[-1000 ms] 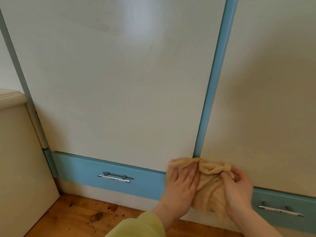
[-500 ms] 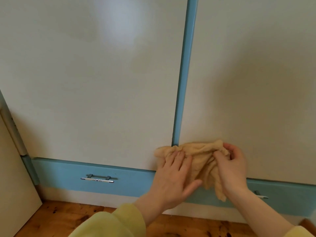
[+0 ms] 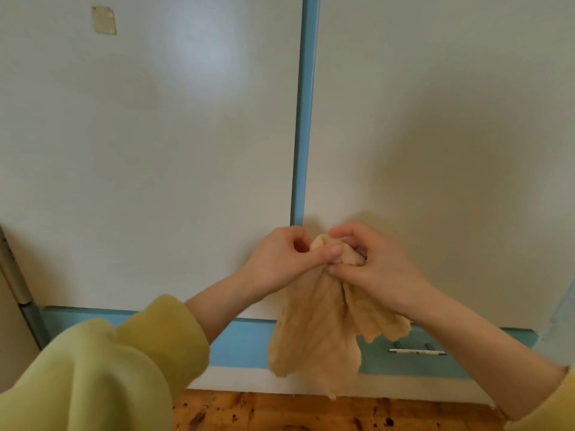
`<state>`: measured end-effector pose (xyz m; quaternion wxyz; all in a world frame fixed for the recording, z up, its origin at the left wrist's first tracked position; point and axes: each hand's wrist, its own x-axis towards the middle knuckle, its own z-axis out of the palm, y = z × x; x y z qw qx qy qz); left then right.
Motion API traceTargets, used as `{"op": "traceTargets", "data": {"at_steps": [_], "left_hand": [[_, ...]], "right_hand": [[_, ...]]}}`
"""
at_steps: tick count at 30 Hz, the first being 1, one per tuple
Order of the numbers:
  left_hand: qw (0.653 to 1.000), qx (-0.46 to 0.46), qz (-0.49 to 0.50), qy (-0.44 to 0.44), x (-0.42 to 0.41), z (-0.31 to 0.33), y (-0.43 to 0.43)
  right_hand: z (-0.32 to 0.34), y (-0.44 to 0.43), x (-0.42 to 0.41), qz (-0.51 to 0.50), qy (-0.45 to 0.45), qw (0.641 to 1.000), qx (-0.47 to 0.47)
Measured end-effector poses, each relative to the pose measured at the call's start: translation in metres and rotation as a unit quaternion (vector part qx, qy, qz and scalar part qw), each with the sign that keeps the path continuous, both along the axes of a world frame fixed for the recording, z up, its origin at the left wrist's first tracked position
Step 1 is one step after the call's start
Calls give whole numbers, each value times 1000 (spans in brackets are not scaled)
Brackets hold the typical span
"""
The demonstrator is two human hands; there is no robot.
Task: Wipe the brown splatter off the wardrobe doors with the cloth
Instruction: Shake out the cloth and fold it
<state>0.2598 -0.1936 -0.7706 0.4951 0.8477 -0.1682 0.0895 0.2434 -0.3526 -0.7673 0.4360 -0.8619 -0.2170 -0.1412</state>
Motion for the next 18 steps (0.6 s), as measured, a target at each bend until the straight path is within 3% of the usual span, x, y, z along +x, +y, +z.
{"op": "traceTargets", "data": {"at_steps": [4, 7, 9, 12, 18], "left_hand": [[993, -61, -86, 56, -6, 22, 7], [983, -105, -122, 82, -12, 39, 12], [981, -121, -130, 83, -15, 51, 15], [980, -129, -133, 71, -17, 66, 17], [979, -121, -153, 53, -25, 79, 26]], "right_hand": [[37, -13, -7, 47, 143, 988, 20], [57, -24, -3, -2, 113, 989, 94], [62, -28, 3, -19, 136, 987, 88], [62, -27, 8, 67, 297, 945, 121], [77, -20, 11, 149, 346, 903, 204]]}}
